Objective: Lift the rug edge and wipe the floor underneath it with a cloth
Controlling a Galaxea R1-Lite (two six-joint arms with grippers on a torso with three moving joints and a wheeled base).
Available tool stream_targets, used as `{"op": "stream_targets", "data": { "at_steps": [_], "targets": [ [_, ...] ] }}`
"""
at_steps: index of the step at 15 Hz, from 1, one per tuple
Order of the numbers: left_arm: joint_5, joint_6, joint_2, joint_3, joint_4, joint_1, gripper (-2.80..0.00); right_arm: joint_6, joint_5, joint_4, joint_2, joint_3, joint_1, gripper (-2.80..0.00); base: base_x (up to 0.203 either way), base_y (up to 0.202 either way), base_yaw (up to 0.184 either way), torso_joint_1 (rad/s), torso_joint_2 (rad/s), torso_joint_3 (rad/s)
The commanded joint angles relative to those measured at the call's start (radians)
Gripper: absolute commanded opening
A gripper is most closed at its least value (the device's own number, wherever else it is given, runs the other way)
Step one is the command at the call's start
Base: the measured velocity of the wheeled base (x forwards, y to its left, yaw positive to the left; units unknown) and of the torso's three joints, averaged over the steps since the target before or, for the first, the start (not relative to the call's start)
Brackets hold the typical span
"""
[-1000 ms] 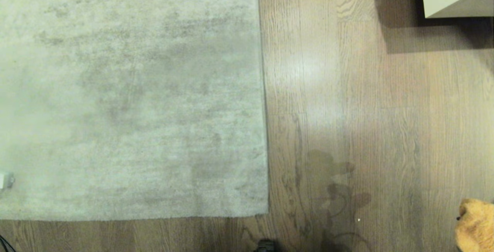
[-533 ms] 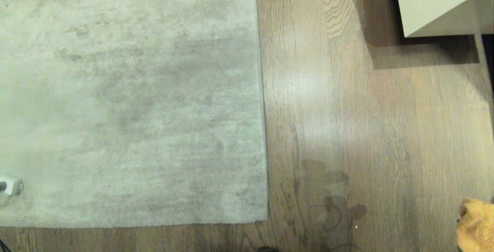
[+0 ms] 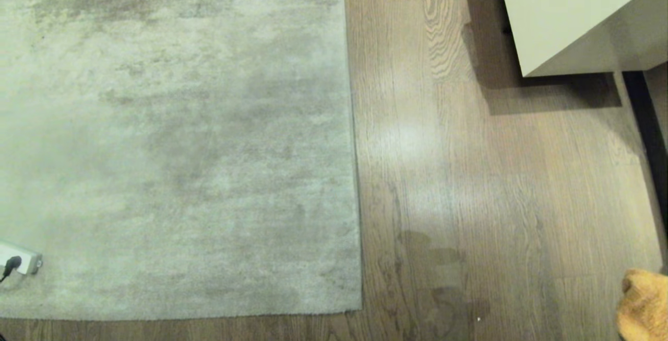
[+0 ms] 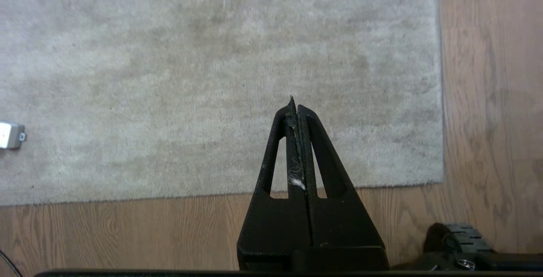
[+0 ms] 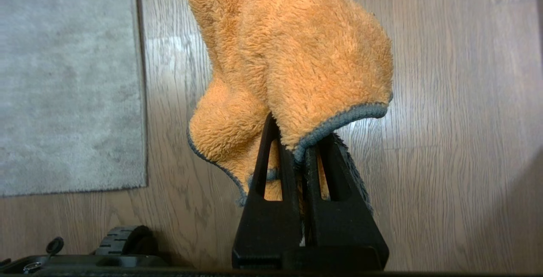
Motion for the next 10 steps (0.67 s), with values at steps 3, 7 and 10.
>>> {"op": "stream_targets", "data": {
  "at_steps": [3, 7, 10],
  "targets": [
    [0.000, 0.000, 0.001, 0.000, 0.000, 0.000, -2.80, 0.000, 0.000, -0.001, 0.002, 0.000, 0.000, -2.80, 0.000, 0.000, 0.000, 0.003, 0.00, 0.202],
    [0.000, 0.000, 0.000, 0.000, 0.000, 0.000, -2.80, 0.000, 0.000, -0.001, 0.002, 0.000, 0.000, -2.80, 0.000, 0.000, 0.000, 0.001, 0.00, 0.201],
    [0.000, 0.000, 0.000, 0.000, 0.000, 0.000, -2.80, 0.000, 0.000, -0.001, 0.002, 0.000, 0.000, -2.80, 0.000, 0.000, 0.000, 0.005, 0.00, 0.204]
  ]
}}
